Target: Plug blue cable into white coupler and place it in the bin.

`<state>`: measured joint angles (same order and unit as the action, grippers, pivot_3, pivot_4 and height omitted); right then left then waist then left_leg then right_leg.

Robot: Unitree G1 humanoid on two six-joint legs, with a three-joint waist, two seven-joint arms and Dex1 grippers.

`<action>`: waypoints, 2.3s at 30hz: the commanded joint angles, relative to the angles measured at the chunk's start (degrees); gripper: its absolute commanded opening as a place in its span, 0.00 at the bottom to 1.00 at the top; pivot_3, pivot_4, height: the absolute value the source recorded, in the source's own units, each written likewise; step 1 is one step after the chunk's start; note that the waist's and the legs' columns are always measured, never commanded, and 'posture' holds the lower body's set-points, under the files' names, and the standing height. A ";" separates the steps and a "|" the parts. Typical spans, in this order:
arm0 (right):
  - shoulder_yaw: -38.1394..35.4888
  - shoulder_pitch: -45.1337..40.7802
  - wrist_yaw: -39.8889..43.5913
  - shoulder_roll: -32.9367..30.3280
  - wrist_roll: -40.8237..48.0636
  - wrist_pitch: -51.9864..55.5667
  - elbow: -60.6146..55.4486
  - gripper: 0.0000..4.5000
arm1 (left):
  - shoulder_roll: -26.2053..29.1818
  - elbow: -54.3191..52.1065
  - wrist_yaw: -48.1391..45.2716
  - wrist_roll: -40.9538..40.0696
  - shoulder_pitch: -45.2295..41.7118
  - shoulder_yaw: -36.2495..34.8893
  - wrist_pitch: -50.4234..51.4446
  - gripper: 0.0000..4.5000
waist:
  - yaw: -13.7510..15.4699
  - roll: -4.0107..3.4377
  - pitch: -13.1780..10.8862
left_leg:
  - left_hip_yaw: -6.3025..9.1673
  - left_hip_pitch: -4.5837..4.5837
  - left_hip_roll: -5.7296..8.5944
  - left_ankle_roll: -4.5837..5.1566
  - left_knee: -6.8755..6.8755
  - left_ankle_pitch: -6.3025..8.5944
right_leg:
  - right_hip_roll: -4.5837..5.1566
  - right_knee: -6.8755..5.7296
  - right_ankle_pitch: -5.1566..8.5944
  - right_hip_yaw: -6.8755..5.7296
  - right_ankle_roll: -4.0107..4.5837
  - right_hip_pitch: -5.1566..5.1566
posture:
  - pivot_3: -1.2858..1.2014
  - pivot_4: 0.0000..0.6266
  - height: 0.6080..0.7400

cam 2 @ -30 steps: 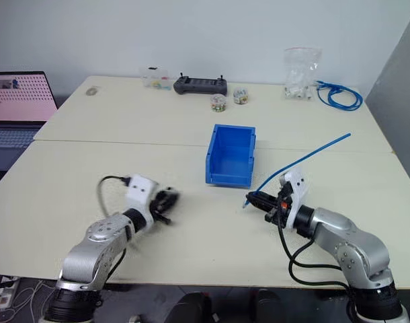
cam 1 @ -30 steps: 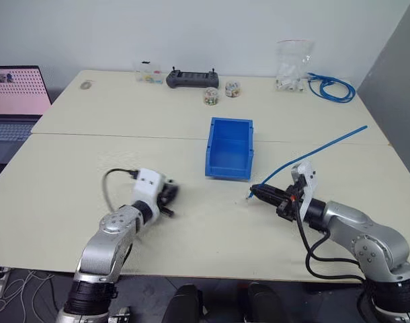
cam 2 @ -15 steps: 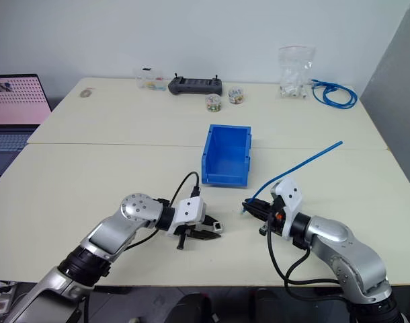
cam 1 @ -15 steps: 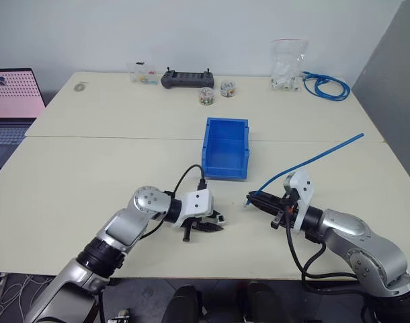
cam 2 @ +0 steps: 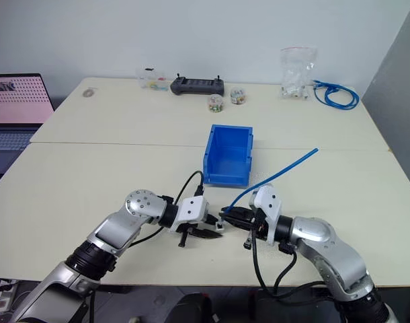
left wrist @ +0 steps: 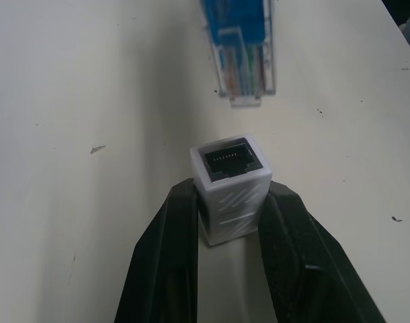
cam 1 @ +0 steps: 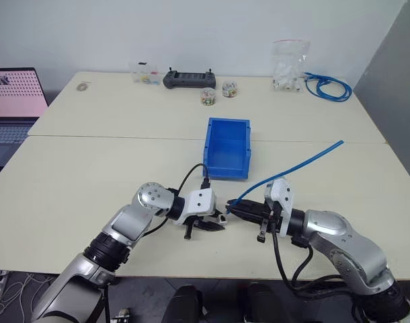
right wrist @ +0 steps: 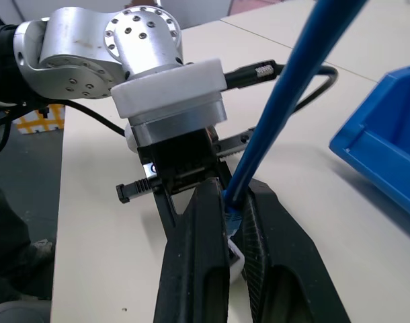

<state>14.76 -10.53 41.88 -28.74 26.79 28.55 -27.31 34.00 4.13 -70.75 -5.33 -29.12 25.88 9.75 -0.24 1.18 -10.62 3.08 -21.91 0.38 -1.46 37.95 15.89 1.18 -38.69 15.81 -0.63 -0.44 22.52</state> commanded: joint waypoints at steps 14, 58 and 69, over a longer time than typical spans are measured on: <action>2.97 -4.84 12.74 0.09 -8.28 -15.12 12.70 0.00 | -0.25 2.65 -1.18 2.62 0.46 0.59 -0.85 0.20 | 0.00 0.00 0.00 | -0.01 0.09 -0.01 0.00 0.01 0.00 | 0.00 -0.04 -0.01 0.01 0.01 -0.07 | 0.52 0.24 1.00; 12.25 -13.43 28.79 -0.01 -14.90 -14.94 26.15 0.00 | -0.94 1.46 -1.23 2.12 1.52 -0.86 -1.90 0.20 | -0.12 -0.07 0.15 | -0.04 0.47 -0.02 0.00 0.00 0.00 | 0.00 -0.18 -0.06 0.06 0.13 -0.32 | 0.52 0.24 1.00; 16.61 -12.47 28.13 -1.14 -20.69 -12.52 28.93 0.00 | -1.38 1.02 -0.99 2.11 1.98 -1.15 -1.43 0.20 | -0.22 -0.20 0.98 | -0.07 0.77 -0.02 0.02 -0.12 0.01 | 0.00 -0.14 0.02 0.07 0.06 -0.57 | 0.52 0.24 1.00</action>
<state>24.06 -26.56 68.53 -29.12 10.81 12.26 -2.26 33.08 5.70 -71.95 -3.59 -27.63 24.39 7.92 -0.46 0.98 -9.65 3.01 -21.01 0.35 -1.44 37.79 15.91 1.18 -38.80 15.86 -0.56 -0.37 21.81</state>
